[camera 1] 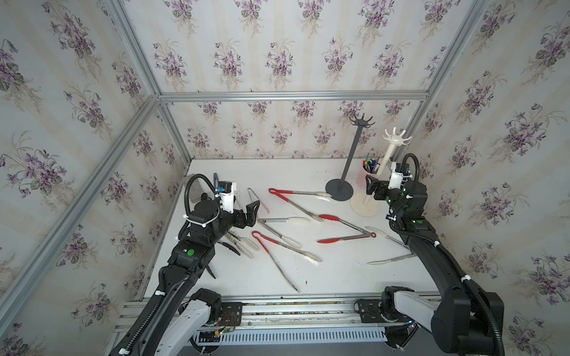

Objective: Hang food tongs on kitchen utensil racks
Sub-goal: Pick up the rack from the center of the board.

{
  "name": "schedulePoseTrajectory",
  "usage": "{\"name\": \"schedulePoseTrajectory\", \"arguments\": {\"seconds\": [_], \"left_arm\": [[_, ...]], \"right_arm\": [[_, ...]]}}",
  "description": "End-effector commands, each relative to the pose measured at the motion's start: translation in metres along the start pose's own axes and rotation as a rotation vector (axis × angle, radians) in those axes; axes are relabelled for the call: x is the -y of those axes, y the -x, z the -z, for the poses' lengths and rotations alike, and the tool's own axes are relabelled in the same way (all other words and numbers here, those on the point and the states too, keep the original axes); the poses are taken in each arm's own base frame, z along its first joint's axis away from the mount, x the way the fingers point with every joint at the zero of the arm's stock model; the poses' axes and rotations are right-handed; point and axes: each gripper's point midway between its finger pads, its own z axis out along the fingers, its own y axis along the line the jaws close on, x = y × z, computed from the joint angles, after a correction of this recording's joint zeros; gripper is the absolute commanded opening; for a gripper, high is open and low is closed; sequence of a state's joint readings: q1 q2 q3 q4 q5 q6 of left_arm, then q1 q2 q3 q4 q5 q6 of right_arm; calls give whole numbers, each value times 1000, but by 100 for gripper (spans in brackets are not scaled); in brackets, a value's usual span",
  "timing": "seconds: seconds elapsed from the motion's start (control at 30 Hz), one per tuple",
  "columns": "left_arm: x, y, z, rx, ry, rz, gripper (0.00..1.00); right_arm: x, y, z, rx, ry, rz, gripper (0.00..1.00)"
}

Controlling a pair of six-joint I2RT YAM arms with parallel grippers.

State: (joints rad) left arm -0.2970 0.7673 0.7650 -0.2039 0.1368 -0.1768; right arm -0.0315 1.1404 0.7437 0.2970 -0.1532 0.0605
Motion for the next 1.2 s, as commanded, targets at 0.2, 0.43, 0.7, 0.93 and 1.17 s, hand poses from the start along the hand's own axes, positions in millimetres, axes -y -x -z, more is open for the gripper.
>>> {"name": "schedulePoseTrajectory", "arguments": {"seconds": [0.2, 0.43, 0.7, 0.93, 1.17], "left_arm": [[6, -2, 4, 0, -33, 2, 99], [6, -1, 2, -4, -35, -17, 99], [4, -4, 3, -4, -23, -21, 99], [4, -6, 5, -2, -25, -14, 99], [4, -6, 5, -1, -25, -8, 99]], "right_arm": [[12, 26, 0, 153, -34, 20, 86], [14, 30, -2, 212, -17, 16, 73], [13, 30, -10, 245, -1, 25, 66], [17, 31, -23, 251, -6, 34, 58], [22, 36, -34, 258, -26, 48, 54]]}}
